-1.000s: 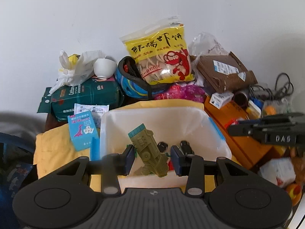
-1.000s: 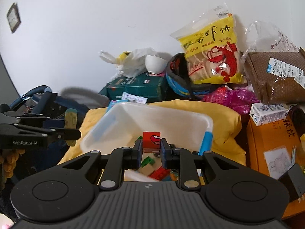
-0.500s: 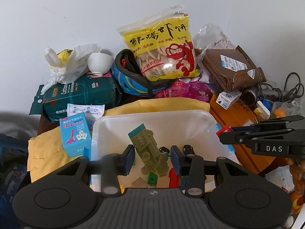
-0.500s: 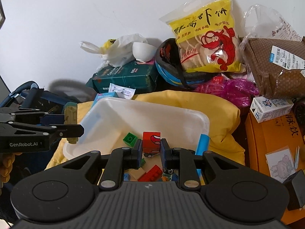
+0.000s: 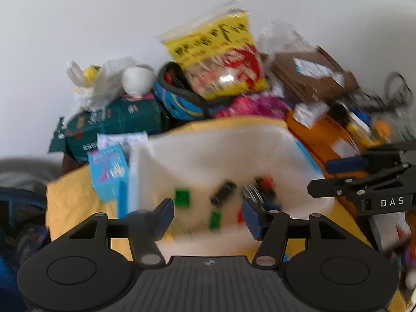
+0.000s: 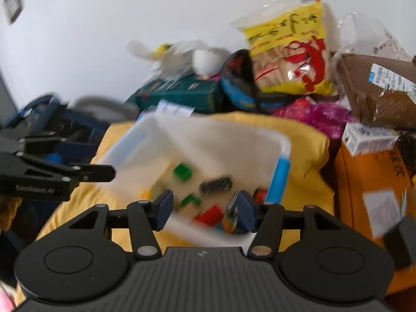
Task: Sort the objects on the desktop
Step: 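Lift the olive figure and red brick over the white bin and release them, then grasp a black car with the right tool while the left tool grasps another black car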
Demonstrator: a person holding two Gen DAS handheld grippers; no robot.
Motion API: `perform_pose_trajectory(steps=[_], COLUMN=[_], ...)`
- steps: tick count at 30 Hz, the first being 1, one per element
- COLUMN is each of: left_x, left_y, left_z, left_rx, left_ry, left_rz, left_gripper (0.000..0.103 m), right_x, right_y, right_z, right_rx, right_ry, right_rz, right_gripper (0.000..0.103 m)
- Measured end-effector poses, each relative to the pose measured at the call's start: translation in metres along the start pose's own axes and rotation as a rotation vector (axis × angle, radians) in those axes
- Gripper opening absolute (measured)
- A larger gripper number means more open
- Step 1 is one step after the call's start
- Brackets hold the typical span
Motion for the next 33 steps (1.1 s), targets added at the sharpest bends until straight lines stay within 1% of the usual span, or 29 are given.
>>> perform_pose_trajectory(steps=[2, 4, 6, 8, 10, 12, 14, 15, 16, 18, 19, 21, 24, 26, 28, 30, 32, 33], left_x=[0.006, 0.011, 0.010, 0.009, 0.010, 0.011, 0.011, 0.011, 0.012, 0.015, 0.017, 0.021, 0.031, 0.037, 0.042, 0.043, 0.046, 0.048], left_y=[-0.032, -0.069, -0.106, -0.140, -0.165, -0.180, -0.186, -0.186, -0.185, -0.183, -0.181, -0.176, -0.169, -0.168, -0.166, -0.163, -0.159, -0.157], left_z=[0.009, 0.014, 0.013, 0.009, 0.006, 0.004, 0.003, 0.002, 0.001, -0.003, -0.006, -0.014, -0.028, -0.039, -0.048, -0.052, -0.056, -0.057], left_rx=[0.001, -0.024, -0.072, -0.131, -0.180, -0.206, -0.209, -0.206, -0.204, -0.195, -0.189, -0.192, -0.207, -0.227, -0.243, -0.232, -0.230, -0.226], left_ry=[-0.022, -0.026, -0.023, -0.019, 0.004, 0.004, 0.004, 0.001, 0.001, -0.006, -0.012, -0.016, -0.027, -0.026, -0.013, 0.005, 0.006, 0.003], left_rz=[-0.006, 0.011, 0.054, 0.087, 0.093, 0.106, 0.130, 0.139, 0.145, 0.149, 0.152, 0.158, 0.163, 0.151, 0.131, 0.136, 0.136, 0.128], left_gripper=[0.062, 0.062, 0.062, 0.062, 0.062, 0.062, 0.062, 0.062, 0.062, 0.062, 0.062, 0.062, 0.061, 0.058, 0.057, 0.056, 0.056, 0.054], right_x=[-0.015, -0.030, -0.046, -0.059, -0.070, -0.078, -0.085, -0.086, -0.088, -0.087, -0.084, -0.073, -0.053, -0.041, -0.035, -0.033, -0.034, -0.036], right_y=[-0.036, -0.075, -0.119, -0.155, -0.176, -0.188, -0.195, -0.198, -0.196, -0.195, -0.197, -0.197, -0.200, -0.203, -0.205, -0.207, -0.210, -0.210], right_z=[0.005, 0.003, -0.007, -0.019, -0.029, -0.039, -0.049, -0.049, -0.050, -0.047, -0.043, -0.035, -0.020, -0.014, -0.010, -0.006, -0.004, -0.004], right_rx=[-0.023, -0.072, -0.148, -0.202, -0.235, -0.236, -0.242, -0.227, -0.220, -0.215, -0.208, -0.202, -0.209, -0.215, -0.215, -0.206, -0.201, -0.201], right_ry=[0.018, 0.030, 0.043, 0.061, 0.063, 0.058, 0.029, 0.019, 0.010, 0.021, 0.022, -0.007, -0.056, -0.085, -0.094, -0.093, -0.089, -0.087], right_rz=[0.027, 0.018, -0.004, -0.046, -0.093, -0.145, -0.170, -0.161, -0.139, -0.107, -0.103, -0.089, -0.082, -0.077, -0.086, -0.089, -0.085, -0.082], right_gripper=[0.059, 0.059, 0.059, 0.059, 0.059, 0.059, 0.059, 0.057, 0.045, 0.033, 0.033, 0.033, 0.033, 0.033, 0.033, 0.033, 0.033, 0.033])
Point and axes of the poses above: each gripper's, at about its wrist camera, not at the fingertips, and z roughly against the way its jaws point, x to its right, y to its top, the point moved 2 cm from there along -z, roughly the way its jaws point, and after that the axes turned 7 degrees about y, right-handed, at the moved point
